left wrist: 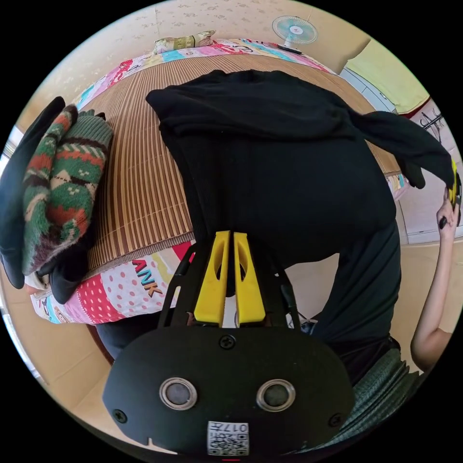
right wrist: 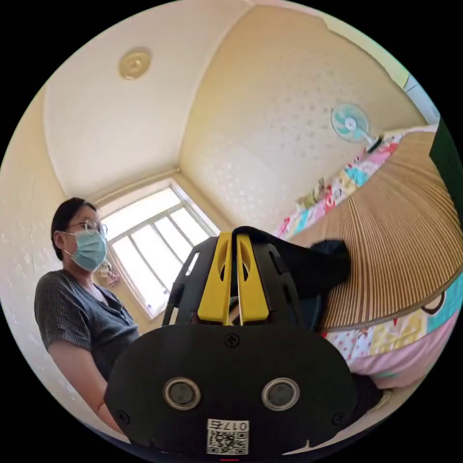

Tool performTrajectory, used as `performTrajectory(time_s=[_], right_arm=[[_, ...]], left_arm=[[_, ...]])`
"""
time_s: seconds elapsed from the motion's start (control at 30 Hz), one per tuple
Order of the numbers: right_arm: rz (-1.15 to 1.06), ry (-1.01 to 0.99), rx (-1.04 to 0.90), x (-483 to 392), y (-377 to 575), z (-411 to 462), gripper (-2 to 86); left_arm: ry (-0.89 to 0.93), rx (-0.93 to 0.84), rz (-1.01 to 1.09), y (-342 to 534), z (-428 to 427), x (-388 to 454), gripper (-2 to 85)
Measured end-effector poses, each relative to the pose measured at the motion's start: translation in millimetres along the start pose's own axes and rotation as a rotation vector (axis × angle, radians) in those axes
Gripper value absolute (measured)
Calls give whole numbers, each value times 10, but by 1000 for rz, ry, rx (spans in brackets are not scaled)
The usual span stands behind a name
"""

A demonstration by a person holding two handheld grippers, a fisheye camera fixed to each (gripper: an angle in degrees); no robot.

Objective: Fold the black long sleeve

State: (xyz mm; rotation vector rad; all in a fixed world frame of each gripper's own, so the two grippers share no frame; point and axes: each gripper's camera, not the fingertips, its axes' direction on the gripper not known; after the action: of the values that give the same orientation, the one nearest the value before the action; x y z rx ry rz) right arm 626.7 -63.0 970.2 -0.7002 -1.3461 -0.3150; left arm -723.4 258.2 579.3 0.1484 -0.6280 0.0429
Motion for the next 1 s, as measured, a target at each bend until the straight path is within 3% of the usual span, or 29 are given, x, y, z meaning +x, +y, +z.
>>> performTrajectory(time_s=[0.07, 0.17, 0.23, 0.43, 0.7, 0.83, 0.9, 1.0], right_arm=[[34, 205, 290, -81, -178, -706, 27], [305, 676, 507, 92, -85, -1450, 48], [446, 777, 584, 270, 107, -1790, 68], [767, 740, 549, 828, 927, -2141, 98], [817, 577, 538, 1342, 871, -1925, 115], [956, 730, 345, 1723, 507, -1813, 83], [991, 811, 348, 1632, 397, -1763, 60], [713, 1022, 305, 1098, -65, -1320, 42]], left_arm=[[10, -17, 3, -48, -4, -67, -7], [9, -32, 14, -106, -9, -127, -7], [6, -30, 17, -118, -16, -151, -7], [11, -18, 4, -164, -66, -219, -7], [9, -47, 23, -390, -147, -186, -7], [34, -32, 4, -441, -186, -199, -6], [52, -22, -12, -477, -213, -200, -6], [61, -24, -25, -564, -260, -152, -7]])
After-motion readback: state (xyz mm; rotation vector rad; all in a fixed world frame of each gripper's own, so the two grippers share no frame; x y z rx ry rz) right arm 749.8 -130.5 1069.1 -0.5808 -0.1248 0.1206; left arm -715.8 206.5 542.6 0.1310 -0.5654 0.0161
